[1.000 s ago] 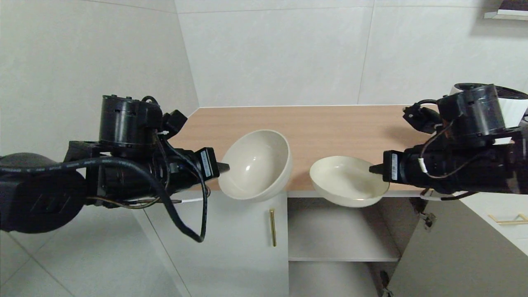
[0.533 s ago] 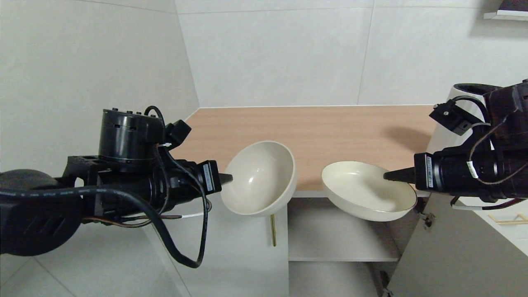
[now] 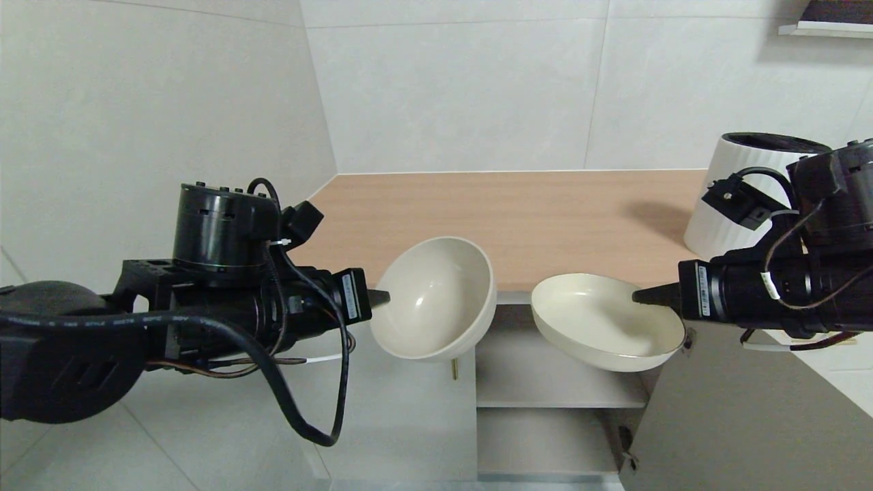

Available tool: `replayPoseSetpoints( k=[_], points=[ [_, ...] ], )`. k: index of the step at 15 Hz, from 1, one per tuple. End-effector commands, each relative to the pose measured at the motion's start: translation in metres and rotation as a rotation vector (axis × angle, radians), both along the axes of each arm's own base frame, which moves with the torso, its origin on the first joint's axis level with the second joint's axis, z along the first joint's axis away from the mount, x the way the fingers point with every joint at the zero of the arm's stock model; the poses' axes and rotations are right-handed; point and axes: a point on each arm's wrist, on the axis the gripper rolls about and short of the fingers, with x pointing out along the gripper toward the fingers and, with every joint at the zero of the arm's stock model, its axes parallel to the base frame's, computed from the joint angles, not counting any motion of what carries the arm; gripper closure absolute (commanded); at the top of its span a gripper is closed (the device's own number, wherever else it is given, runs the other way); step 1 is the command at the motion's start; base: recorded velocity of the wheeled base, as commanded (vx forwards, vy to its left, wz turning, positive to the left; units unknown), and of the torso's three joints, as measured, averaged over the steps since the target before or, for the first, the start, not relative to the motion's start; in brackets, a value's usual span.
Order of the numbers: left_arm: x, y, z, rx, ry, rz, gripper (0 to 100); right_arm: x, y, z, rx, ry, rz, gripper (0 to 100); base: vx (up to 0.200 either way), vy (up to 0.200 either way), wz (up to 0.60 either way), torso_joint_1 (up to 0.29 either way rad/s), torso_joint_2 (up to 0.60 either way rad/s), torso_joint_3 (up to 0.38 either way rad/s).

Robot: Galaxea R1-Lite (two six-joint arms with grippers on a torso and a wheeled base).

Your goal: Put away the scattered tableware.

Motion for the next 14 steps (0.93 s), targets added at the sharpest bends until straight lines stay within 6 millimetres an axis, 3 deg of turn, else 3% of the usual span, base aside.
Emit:
replayPoseSetpoints(
  k=[1,10,14],
  points=[
    [0.001,0.0,-0.001,0.003,0.003,0.002,100,0.004,0.001,-0.004,-0.007,0.015,-0.002,100,0.0,0.0,0.0,0.0,0.0,0.0],
    [0.005,-0.002,-0.007,0.012,0.019,0.001,100,0.014,0.001,-0.013,-0.029,0.023,-0.028,100,0.0,0.0,0.0,0.0,0.0,0.0],
    [0.005,-0.002,-0.007,0.016,0.016,0.0,100,0.016,0.002,-0.015,-0.034,0.031,-0.029,100,0.0,0.0,0.0,-0.111,0.31,0.188]
  ],
)
